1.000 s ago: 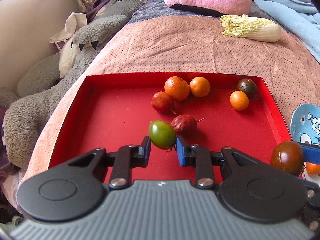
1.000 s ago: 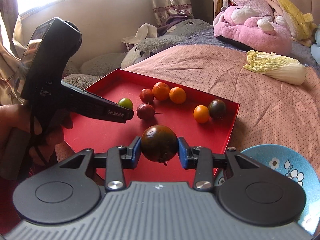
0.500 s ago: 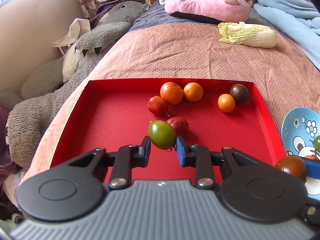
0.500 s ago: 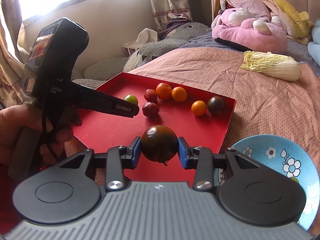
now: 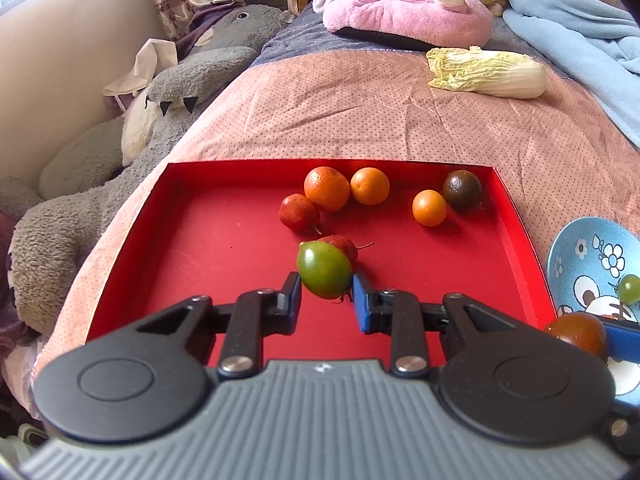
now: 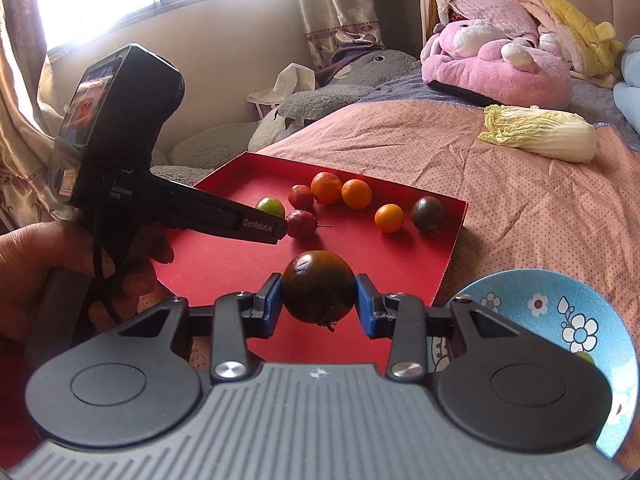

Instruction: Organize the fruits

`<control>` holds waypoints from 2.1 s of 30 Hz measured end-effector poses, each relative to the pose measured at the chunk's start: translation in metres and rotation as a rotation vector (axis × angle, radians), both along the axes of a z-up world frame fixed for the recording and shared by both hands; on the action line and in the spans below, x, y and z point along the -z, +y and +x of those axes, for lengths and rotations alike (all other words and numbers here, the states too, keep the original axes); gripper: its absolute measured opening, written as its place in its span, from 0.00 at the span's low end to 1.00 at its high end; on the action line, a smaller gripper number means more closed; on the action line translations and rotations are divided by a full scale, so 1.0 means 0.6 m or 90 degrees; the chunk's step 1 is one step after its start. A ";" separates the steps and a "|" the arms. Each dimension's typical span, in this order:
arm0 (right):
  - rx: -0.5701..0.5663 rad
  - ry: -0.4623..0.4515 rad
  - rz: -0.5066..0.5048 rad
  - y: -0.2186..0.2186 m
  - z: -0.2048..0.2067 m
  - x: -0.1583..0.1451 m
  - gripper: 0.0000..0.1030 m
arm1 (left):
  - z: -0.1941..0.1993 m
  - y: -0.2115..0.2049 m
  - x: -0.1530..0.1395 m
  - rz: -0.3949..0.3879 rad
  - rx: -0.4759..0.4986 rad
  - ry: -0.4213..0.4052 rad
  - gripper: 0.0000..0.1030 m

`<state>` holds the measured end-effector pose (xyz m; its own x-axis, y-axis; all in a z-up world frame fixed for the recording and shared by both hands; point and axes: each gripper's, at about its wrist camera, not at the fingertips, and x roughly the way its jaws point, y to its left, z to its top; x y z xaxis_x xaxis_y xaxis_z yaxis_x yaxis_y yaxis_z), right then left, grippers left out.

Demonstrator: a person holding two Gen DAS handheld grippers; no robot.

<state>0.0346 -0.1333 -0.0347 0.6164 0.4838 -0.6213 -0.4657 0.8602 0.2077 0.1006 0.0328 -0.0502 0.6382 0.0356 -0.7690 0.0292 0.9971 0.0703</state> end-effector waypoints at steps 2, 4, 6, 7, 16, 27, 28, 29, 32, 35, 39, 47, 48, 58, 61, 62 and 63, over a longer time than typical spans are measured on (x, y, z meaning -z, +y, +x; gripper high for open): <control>0.000 0.000 0.000 0.001 -0.001 0.000 0.43 | 0.000 0.000 0.001 0.003 0.001 0.000 0.30; 0.000 0.000 0.000 0.001 -0.001 0.000 0.43 | -0.001 0.000 0.000 0.004 0.001 -0.002 0.30; 0.000 0.000 0.000 0.001 0.000 0.000 0.43 | -0.003 0.002 -0.001 0.001 0.001 -0.003 0.30; 0.000 0.000 0.000 0.001 0.000 0.000 0.43 | -0.003 0.002 -0.001 0.001 0.000 -0.003 0.30; -0.001 -0.001 0.000 0.005 -0.001 -0.001 0.43 | -0.011 -0.003 -0.005 -0.008 0.005 -0.009 0.30; 0.000 -0.001 0.002 0.005 0.000 -0.004 0.43 | -0.023 -0.015 -0.007 -0.008 0.009 -0.016 0.30; 0.000 -0.001 0.003 0.005 -0.001 -0.005 0.43 | -0.024 -0.017 -0.008 -0.008 0.010 -0.017 0.30; 0.001 -0.001 0.003 0.005 -0.001 -0.005 0.43 | -0.025 -0.018 -0.008 -0.008 0.011 -0.018 0.30; 0.002 0.000 0.004 0.003 -0.003 -0.006 0.43 | -0.027 -0.022 -0.009 -0.007 0.014 -0.021 0.30; 0.005 -0.001 0.006 -0.003 -0.005 -0.007 0.43 | -0.029 -0.025 -0.009 -0.008 0.016 -0.021 0.30; 0.011 -0.002 0.010 -0.013 -0.009 -0.006 0.43 | -0.029 -0.029 -0.009 -0.006 0.018 -0.020 0.30; 0.018 0.001 0.017 -0.028 -0.012 -0.004 0.43 | -0.030 -0.032 -0.008 -0.004 0.016 -0.018 0.30; 0.019 0.001 0.017 -0.029 -0.013 -0.004 0.43 | -0.031 -0.033 -0.007 -0.004 0.017 -0.018 0.30; 0.031 0.003 0.021 -0.045 -0.016 -0.003 0.43 | -0.029 -0.036 -0.005 0.001 0.019 -0.017 0.30; 0.035 0.004 0.021 -0.050 -0.016 -0.003 0.43 | -0.030 -0.036 -0.005 0.002 0.020 -0.017 0.30; 0.036 0.005 0.021 -0.052 -0.017 -0.003 0.43 | -0.030 -0.036 -0.005 0.002 0.019 -0.017 0.30; 0.037 0.005 0.021 -0.053 -0.017 -0.002 0.43 | -0.029 -0.036 -0.005 0.003 0.020 -0.017 0.30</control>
